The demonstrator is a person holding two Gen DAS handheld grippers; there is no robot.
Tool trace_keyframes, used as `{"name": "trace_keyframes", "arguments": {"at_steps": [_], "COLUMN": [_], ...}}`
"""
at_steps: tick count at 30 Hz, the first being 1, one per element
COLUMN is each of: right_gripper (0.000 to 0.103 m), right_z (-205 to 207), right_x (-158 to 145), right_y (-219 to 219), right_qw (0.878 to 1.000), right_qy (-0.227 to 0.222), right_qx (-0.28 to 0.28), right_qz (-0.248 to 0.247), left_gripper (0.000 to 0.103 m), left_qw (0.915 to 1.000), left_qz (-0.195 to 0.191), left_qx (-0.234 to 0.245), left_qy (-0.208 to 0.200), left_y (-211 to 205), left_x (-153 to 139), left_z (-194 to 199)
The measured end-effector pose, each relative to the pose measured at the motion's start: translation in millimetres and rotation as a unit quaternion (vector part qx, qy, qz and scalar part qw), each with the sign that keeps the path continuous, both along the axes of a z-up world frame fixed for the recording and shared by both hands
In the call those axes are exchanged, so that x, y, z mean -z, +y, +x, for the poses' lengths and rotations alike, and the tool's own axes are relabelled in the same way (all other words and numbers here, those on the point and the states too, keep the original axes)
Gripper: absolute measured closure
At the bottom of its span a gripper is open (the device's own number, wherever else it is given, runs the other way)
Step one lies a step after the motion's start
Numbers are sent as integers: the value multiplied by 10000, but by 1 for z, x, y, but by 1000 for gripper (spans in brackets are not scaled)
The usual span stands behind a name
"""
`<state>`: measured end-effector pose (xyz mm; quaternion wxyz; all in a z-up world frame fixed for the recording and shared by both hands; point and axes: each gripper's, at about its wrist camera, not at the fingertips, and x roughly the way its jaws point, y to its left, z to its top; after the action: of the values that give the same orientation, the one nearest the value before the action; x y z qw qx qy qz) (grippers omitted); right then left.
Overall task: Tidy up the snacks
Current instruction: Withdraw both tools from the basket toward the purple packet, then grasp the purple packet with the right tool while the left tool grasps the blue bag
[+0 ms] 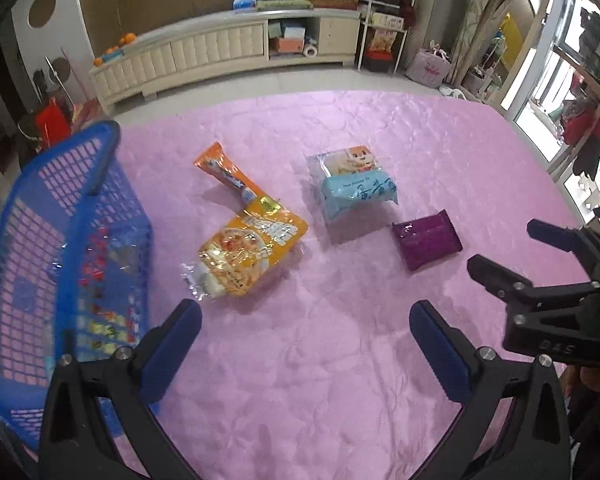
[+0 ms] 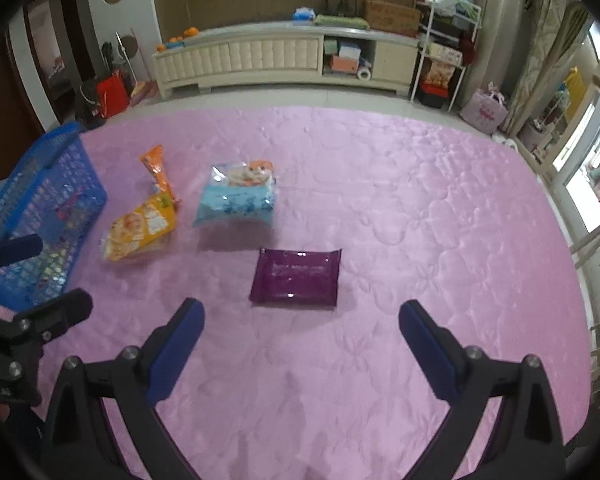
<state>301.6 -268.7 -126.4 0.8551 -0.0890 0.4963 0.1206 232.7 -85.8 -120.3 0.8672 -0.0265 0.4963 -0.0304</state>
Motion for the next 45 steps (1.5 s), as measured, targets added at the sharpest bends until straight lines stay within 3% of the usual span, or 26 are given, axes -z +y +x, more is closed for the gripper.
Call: {"name": "trace_keyframes", "arguments": {"at_steps": [8, 12, 17, 24, 26, 28, 36, 45], "right_gripper": [4, 4, 3, 7, 31, 39, 41, 41], "right_z": [42, 53, 58, 56, 52, 46, 32, 39], "right_x": [47, 61, 73, 69, 65, 61, 46, 8], "right_y": [9, 13, 14, 15, 22, 28, 6, -33], "right_qw": [9986, 9980, 9972, 9962, 9958, 9949, 9960, 9968], "right_qy": [517, 615, 719, 790, 727, 720, 739, 628], "right_qx": [4, -10, -24, -292, -498, -640, -499, -238], "right_qz": [-96, -122, -198, -227, -229, -285, 45, 442], "left_gripper": [0, 0, 0, 0, 0, 0, 0, 0], "left_qw": [9995, 9989, 9983, 9980, 9979, 9976, 9972, 9969], "left_qz": [27, -185, -112, -230, -266, -314, -449, -569], "left_qx": [37, 37, -47, -21, -67, -89, -16, -39], "left_qy": [297, 432, 567, 593, 586, 609, 591, 536], "left_y": [4, 9, 15, 19, 21, 25, 16, -13], "left_x": [28, 41, 51, 49, 46, 46, 28, 20], "left_z": [35, 42, 50, 46, 43, 41, 41, 82]}}
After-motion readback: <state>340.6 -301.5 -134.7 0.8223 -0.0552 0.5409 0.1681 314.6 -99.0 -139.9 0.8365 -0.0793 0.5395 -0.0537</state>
